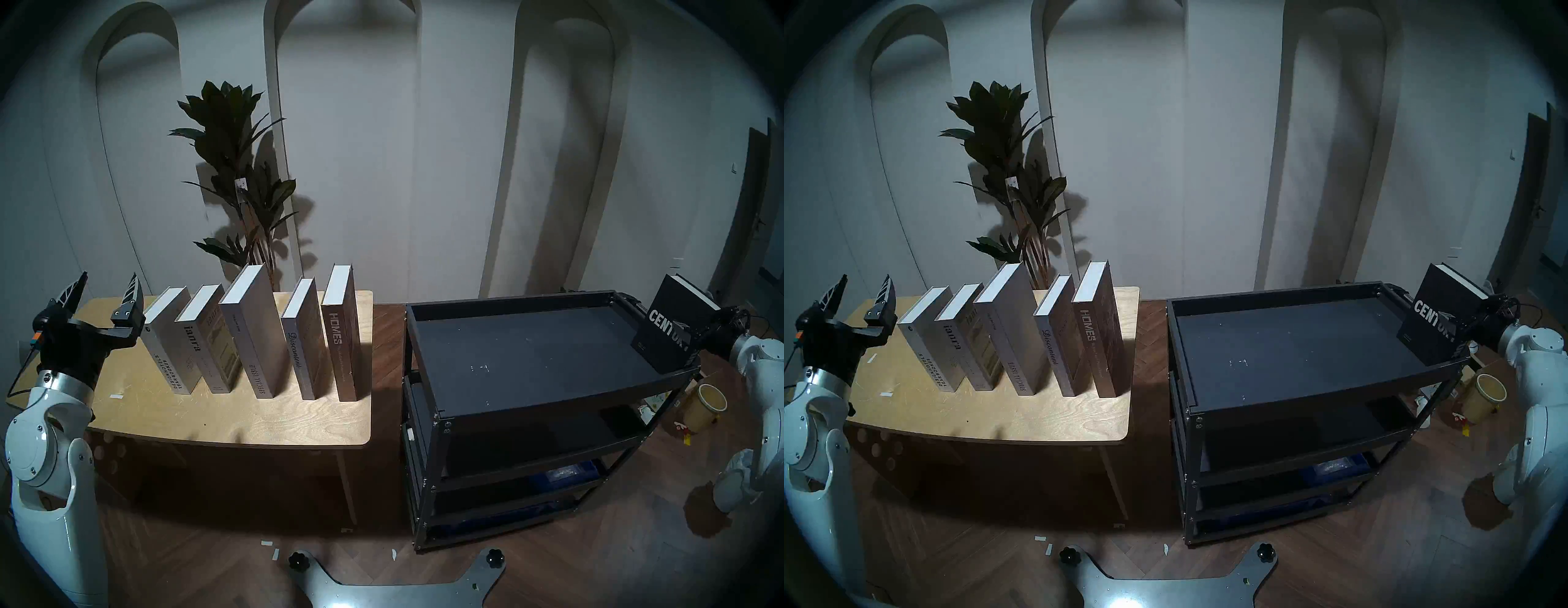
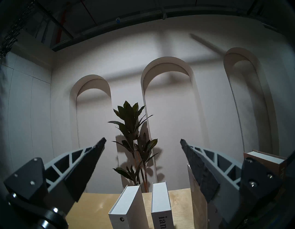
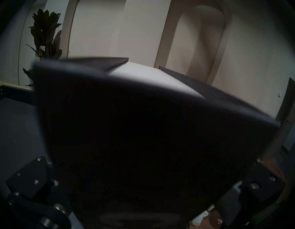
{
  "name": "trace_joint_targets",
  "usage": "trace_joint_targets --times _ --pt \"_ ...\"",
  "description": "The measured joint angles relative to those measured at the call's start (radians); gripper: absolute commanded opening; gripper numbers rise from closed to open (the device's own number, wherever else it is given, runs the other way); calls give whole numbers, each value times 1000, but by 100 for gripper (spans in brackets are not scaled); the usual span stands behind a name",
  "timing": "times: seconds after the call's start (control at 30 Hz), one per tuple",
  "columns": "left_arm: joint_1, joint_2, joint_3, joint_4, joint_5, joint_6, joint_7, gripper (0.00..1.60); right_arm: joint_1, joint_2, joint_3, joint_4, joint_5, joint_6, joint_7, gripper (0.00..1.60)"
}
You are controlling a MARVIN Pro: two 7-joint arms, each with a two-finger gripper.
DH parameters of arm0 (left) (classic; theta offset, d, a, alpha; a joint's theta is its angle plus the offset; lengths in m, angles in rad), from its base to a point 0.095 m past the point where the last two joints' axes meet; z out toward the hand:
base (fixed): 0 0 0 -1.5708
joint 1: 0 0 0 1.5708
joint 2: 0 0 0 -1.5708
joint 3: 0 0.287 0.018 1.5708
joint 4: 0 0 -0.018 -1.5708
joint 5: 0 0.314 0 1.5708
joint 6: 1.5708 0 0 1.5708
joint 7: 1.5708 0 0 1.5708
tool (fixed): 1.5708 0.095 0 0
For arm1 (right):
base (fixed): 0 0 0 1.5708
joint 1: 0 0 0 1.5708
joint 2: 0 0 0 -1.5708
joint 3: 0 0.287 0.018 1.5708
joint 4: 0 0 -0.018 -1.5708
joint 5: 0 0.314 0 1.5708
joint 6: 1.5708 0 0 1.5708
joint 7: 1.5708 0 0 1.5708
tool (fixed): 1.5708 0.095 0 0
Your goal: Move the books from the display table onto the shelf, standing them upright with spines facing out and tallest at one end
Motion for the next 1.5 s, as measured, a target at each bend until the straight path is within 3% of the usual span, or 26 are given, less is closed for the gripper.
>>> trace_joint_targets --times 0.7,1.17,1.5 --pt "-1 -1 0 0 1 0 -1 160 80 -8 34 0 27 -6 43 160" --pt "-1 -1 0 0 1 0 -1 160 104 -6 72 -78 59 29 97 160" --pt "-1 -1 0 1 1 0 -2 160 101 -37 151 -148 140 75 137 160"
